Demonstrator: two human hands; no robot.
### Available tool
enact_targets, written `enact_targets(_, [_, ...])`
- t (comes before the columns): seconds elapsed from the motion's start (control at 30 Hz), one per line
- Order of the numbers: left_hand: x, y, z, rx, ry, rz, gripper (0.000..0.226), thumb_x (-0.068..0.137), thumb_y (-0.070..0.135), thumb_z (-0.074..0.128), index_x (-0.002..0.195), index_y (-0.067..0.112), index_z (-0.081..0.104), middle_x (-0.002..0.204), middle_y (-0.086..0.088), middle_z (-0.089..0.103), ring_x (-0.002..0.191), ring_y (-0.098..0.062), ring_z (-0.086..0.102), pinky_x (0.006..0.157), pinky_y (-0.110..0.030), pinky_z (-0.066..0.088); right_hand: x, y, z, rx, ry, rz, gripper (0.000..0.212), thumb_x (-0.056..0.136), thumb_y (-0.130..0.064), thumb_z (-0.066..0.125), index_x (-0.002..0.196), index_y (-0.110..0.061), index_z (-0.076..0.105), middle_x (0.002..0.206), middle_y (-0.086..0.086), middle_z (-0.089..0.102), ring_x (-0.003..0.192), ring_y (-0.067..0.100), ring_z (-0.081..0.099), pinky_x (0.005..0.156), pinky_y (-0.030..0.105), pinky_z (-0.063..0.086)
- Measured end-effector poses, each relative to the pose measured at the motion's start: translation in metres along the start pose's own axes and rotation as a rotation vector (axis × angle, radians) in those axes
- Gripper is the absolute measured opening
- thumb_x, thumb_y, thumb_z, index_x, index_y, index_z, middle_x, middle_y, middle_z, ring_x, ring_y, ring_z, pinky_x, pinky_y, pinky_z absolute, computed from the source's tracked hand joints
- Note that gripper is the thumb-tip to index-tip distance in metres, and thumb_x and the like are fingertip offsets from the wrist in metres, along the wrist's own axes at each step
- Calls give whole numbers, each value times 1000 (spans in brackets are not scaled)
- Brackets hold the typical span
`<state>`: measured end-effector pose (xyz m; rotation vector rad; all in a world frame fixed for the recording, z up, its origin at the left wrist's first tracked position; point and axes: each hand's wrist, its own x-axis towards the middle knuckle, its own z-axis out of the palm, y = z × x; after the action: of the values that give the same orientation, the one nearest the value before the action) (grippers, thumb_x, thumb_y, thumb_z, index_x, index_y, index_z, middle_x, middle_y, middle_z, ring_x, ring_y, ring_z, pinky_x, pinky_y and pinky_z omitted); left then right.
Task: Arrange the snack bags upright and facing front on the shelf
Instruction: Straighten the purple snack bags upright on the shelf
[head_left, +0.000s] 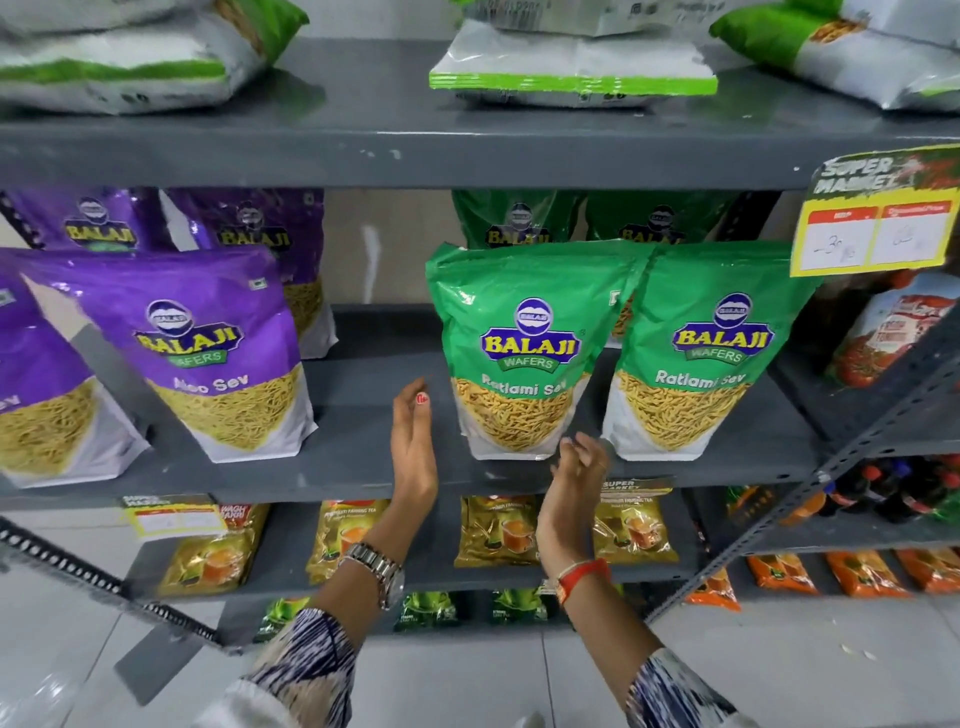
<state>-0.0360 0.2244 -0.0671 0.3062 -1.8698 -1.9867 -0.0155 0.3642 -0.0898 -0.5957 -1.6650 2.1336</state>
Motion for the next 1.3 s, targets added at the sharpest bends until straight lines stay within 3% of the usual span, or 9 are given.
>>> enact_targets(0.17, [-12,-1,-72,35,276,165,15,90,25,40,92,19,54,85,3,56,77,-2,51,70,-24,43,-66,29,53,-23,-197,-94,11,87,-18,52,94,-27,54,91,-10,57,78,-6,54,76,20,44])
enact_targets(0.37, [15,3,-190,90,522,281,35,85,31,42,105,2,46,96,2,43,90,-7,46,80,-9,36,-116,35,149,-45,-549,-26,29,91,-20,55,119,-14,51,110,6,57,97,12,55,89,28,46])
enact_targets(0.47, [37,3,-227,73,429,116,44,94,24,41,130,0,32,130,-12,38,120,-19,41,92,-6,33,-120,34,195,-66,-621,115,53,90,-36,52,138,-20,36,140,7,42,127,17,43,109,38,36])
enact_targets(0.57, [60,2,-244,40,272,-36,51,97,28,34,143,9,21,150,-6,25,136,-14,27,106,-20,23,-120,30,221,-71,-632,219,69,89,-48,50,146,-19,23,153,4,31,138,18,33,115,41,28])
enact_targets(0.7, [91,5,-250,-59,171,-129,46,97,28,32,137,5,32,139,-15,41,134,-28,36,109,-38,31,-121,26,232,-12,-714,237,130,31,-88,60,139,-23,32,129,-12,49,119,8,48,100,30,38])
enact_targets(0.8, [106,5,-252,-116,102,-229,43,95,36,35,135,21,36,143,-5,41,132,-22,39,112,-43,30,-119,28,236,-46,-825,232,84,57,-85,50,122,-33,42,126,-9,57,110,4,54,94,27,42])
enact_targets(0.9, [101,19,-251,-132,79,-218,38,96,31,33,132,20,37,131,-1,45,119,-14,42,106,-37,34,-116,38,239,-42,-816,215,39,92,-54,35,124,-33,42,133,1,55,107,3,55,94,30,45])
enact_targets(1.13, [91,11,-262,-109,54,-207,45,96,28,34,139,16,29,133,-3,45,122,-16,42,102,-34,36,-130,43,239,-43,-766,229,35,95,-46,33,125,-28,39,113,-6,58,99,4,57,74,21,48])
enact_targets(1.3, [88,11,-268,-88,31,-181,44,94,35,39,135,19,35,138,-7,46,129,-22,44,110,-42,35,-140,47,237,-50,-757,209,30,95,-47,32,120,-32,40,109,-14,57,101,4,56,77,21,48])
